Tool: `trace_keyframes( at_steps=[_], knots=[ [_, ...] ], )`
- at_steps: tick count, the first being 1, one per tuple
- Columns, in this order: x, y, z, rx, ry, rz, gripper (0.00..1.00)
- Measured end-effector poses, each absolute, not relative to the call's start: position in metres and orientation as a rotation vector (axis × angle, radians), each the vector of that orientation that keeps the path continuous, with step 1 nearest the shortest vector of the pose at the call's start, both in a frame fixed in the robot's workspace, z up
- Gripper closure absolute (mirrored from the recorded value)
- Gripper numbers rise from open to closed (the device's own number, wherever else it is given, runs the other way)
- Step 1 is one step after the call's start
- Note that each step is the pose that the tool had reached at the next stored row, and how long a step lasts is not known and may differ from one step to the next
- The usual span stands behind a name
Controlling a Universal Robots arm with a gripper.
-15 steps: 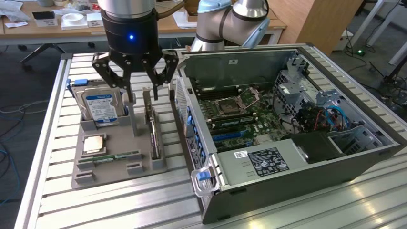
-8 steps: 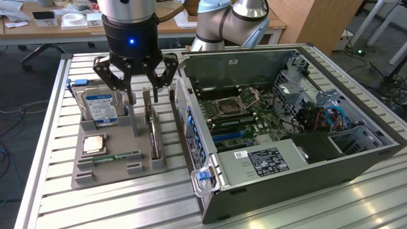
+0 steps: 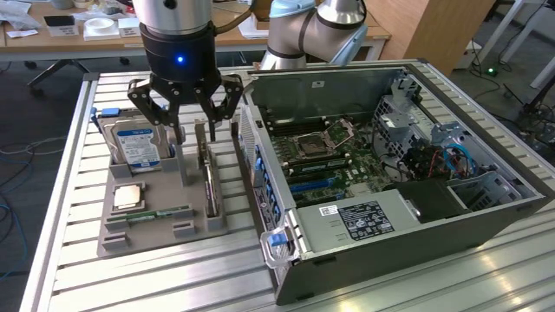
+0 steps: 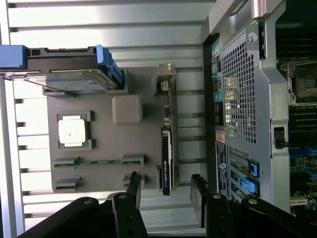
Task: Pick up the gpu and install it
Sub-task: 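Pick up the gpu and move the gpu toward the slot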
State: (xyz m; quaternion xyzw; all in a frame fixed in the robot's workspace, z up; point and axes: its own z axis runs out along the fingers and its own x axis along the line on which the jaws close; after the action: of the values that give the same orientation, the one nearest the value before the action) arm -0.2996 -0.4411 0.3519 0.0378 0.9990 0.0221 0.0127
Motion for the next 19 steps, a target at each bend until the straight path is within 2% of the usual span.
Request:
trace_keyframes(
  at_steps=[19],
  knots=[
    [-0.2996, -0.4411, 0.3451, 0.118, 3.113, 0.069, 0.47]
  ],
)
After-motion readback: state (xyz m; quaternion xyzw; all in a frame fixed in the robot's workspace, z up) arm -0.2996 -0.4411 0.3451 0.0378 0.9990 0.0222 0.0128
